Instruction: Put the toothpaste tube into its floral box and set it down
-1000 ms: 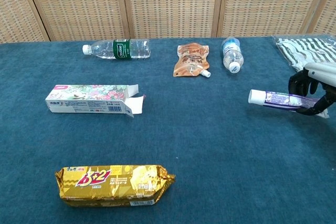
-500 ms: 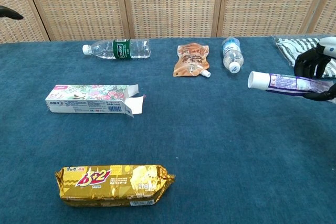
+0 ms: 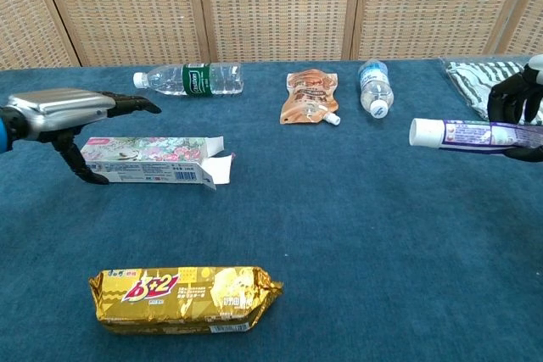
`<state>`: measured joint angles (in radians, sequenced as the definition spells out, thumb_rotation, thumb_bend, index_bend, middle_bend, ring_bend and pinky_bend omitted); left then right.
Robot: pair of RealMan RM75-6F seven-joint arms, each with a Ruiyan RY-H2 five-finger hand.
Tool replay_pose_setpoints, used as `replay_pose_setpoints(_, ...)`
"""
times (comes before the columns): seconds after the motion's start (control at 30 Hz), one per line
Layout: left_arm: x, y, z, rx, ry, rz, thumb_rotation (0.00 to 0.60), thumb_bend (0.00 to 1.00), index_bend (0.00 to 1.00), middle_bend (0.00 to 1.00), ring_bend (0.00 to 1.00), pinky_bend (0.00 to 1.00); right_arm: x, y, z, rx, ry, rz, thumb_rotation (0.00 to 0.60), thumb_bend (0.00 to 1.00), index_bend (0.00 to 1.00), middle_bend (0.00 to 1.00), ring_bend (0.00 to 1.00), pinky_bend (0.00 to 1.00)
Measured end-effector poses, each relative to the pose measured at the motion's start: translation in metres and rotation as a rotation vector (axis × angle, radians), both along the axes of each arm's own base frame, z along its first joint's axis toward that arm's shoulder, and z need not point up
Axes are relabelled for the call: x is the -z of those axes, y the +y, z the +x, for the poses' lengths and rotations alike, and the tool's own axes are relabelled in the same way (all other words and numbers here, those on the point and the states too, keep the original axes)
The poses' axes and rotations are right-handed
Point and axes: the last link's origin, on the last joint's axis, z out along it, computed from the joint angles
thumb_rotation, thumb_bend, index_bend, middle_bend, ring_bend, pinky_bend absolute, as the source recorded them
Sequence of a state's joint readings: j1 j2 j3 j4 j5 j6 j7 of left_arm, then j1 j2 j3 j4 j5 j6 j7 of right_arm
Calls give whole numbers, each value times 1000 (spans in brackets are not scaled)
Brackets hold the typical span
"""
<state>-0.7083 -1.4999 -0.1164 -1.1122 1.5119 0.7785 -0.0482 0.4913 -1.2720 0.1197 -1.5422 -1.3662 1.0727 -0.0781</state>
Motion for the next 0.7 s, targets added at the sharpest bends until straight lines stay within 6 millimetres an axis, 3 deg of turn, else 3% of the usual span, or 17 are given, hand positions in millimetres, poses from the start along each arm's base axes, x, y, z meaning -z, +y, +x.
replay_pose_setpoints(0.13,14,10,11,-21,-16,-11,600,188,2,9,7,105,-2,0,1,-1,2,-7,600,737,581,610,431,390)
replay_pose_setpoints(0.27,18,17,16,-13,-3,-4,600,189,130,191,184,294,-5,1,2,-5,4,-15,600,740,581,610,431,390)
replay_pose_setpoints(0.53,23,21,16,-71,27,-59,600,190,360,371,343,445,-8,1,4,-3,5,-25,600,754,581,611,432,390)
replay_pose_setpoints(0.7,20,24,21,-77,30,-62,600,190,440,434,397,464,-9,2,5,-4,5,-30,600,756,581,611,432,390)
